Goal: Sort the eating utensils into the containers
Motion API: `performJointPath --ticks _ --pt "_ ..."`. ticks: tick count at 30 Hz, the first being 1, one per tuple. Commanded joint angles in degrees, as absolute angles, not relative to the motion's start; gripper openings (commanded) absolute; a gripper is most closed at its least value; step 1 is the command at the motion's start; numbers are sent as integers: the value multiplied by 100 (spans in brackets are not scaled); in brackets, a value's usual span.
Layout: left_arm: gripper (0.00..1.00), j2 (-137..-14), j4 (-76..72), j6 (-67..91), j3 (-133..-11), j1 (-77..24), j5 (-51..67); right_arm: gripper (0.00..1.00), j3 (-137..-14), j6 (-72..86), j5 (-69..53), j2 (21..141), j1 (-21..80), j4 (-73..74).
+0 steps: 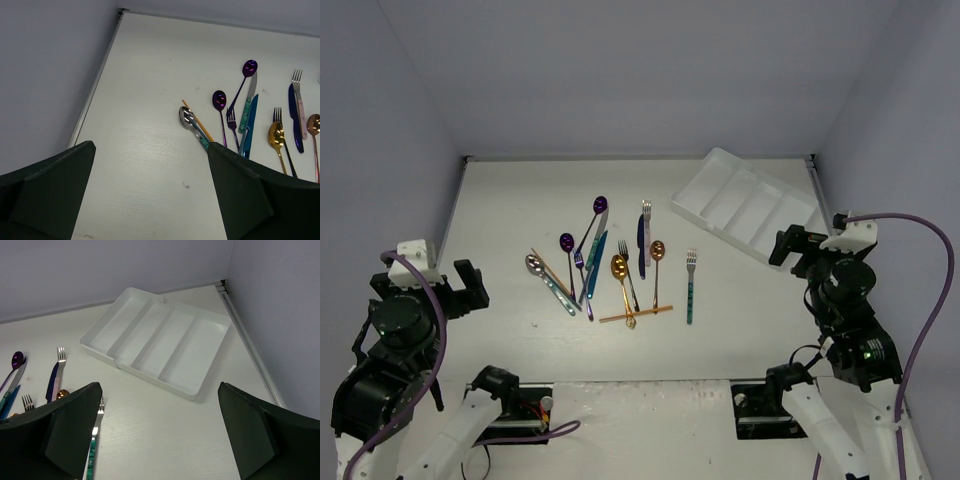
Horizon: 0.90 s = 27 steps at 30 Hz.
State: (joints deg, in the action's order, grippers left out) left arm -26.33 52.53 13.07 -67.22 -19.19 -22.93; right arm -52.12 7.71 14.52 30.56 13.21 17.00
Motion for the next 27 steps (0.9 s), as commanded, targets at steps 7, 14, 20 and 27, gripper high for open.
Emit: performJointPath --ticks 7,14,20,27 --pt "94 -3207 5154 1376 -7136 -1942 -2167 100 -5558 1600 1151 4324 1354 1447" --pt "94 -3507 5331 1405 -7180 -1942 -2020 100 -5695 2562 968 5839 1708 1605" --pt "94 -3572 5481 1380 -7137 -1941 -2081 100 -5512 3357 1345 6966 2804 1593" --pt "94 -3468 5591 1390 -7118 -1936 -1904 83 -5451 4223 1919 7973 3719 1584"
